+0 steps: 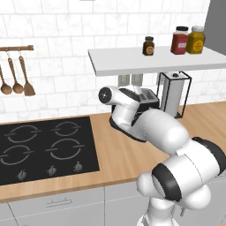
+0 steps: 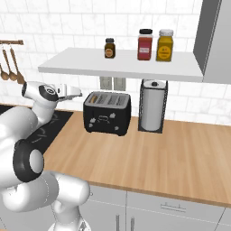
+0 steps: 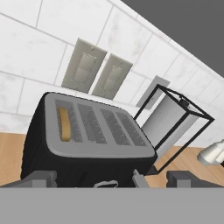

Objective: Start the toaster. Once the lever pops up, take the bread to the plate on the dining counter.

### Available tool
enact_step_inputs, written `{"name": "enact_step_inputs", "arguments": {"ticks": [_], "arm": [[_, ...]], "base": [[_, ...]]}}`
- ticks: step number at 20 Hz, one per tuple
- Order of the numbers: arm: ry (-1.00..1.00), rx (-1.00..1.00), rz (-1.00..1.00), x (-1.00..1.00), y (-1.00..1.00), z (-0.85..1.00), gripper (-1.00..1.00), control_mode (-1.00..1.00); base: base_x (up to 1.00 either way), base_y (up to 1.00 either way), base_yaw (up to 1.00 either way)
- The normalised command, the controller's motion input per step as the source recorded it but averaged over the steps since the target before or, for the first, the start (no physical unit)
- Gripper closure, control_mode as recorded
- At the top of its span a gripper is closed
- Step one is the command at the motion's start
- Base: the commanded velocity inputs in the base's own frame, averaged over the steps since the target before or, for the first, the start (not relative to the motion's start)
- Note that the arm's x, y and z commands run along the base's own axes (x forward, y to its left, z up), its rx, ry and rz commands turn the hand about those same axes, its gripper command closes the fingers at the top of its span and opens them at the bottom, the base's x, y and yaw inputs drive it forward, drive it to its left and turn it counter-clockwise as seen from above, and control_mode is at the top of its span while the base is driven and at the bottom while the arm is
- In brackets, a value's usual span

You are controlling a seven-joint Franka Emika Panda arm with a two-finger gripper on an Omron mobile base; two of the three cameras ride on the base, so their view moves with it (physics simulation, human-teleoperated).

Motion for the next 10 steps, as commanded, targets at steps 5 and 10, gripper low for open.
{"name": "enact_step_inputs", "arguments": {"ticks": [5, 10], "arm": [[0.0, 0.0, 0.0, 0.0, 0.0, 0.0, -1.0, -1.0], [0.0, 0.0, 0.0, 0.0, 0.0, 0.0, -1.0, -1.0]], "base": [[0.0, 0.0, 0.0], [0.0, 0.0, 0.0]]}}
